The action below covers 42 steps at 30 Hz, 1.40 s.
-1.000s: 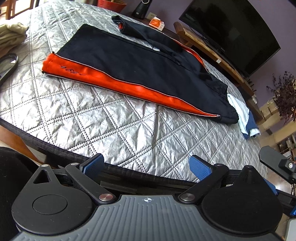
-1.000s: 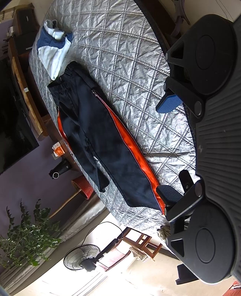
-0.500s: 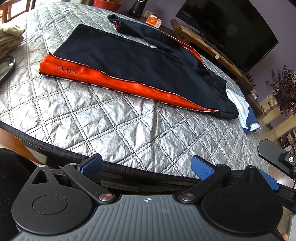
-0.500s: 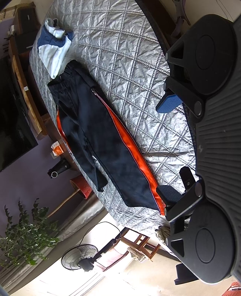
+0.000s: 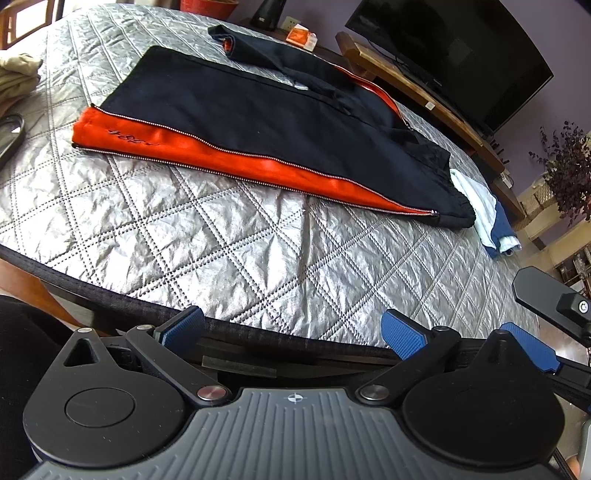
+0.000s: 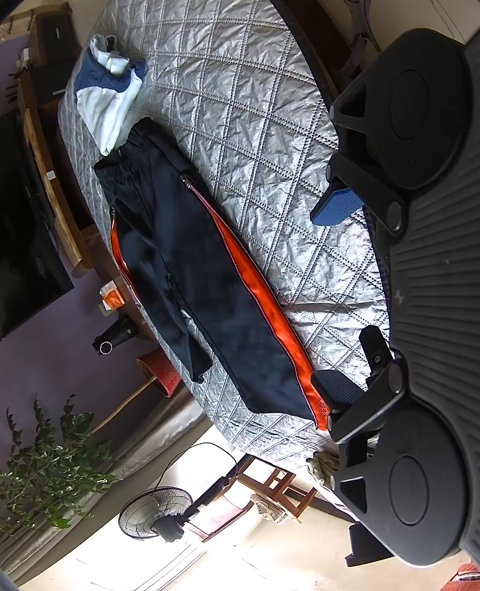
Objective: Fold clothes
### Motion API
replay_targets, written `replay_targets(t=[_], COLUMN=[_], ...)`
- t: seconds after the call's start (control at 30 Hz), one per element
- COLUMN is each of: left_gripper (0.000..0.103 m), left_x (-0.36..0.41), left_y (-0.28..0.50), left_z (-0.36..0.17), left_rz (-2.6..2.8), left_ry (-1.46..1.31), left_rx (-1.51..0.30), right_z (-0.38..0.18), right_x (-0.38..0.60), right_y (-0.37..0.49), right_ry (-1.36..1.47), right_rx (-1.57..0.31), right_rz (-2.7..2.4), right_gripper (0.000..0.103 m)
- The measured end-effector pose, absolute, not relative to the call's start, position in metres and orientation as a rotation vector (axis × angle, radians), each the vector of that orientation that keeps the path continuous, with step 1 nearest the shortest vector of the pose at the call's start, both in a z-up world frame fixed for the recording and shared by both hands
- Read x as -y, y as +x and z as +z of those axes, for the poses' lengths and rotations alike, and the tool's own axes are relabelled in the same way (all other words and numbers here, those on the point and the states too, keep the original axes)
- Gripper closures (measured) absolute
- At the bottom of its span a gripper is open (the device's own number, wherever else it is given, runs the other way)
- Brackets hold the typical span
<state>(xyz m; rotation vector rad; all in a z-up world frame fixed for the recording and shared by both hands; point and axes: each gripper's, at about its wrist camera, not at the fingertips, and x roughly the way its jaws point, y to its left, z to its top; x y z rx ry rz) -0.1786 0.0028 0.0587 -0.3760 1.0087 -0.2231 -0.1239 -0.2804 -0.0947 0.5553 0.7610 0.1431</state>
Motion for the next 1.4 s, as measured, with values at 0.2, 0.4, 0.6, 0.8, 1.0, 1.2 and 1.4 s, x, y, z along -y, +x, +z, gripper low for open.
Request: replay_targets(t=[0.2,0.4,0.6,0.8,1.0,1.2,1.4], left_gripper=[0.000,0.000,0.000,0.000,0.000,0.001,0.001], left_x=[0.000,0.005,0.011,0.016,0.021,0.023,0.023], left_y=[-0.180,-0.184,-0.191,-0.197,-0.205,-0.215,-0.224], left_z=[0.058,0.058,0.059,0.060,0.064,0.069,0.077], left_rz=[-0.235,-0.249,-0.259,-0.258,-0.272,-0.276,-0.275], left_ry=[-0.357,-0.300,-0.260,-0.208,-0.163,-0.140,-0.131], left_rx=[-1.017,-1.030,-1.036,-1.039,-1.030,-1.009,-0.978], right_z=[-0.094,-0.093,-0.092,-0.090,-0.088,-0.085,-0.081], right_x=[0.279,0.276,0.273,0.270,0.266,0.263,0.265], right_y=[-0.124,-0.125,-0.126,-0.128,-0.129,-0.133,-0.140], right_ry=[0.544,0.529,0.512,0.486,0.459,0.436,0.444], right_rx=[-0.762,-0.763,-0.763,-0.760,-0.757,-0.747,-0.713], right_rz=[0.146,0.150,0.154,0.162,0.169,0.180,0.182], right_gripper=[0.020,0.020,0.019,0.019,0.019,0.018,0.017])
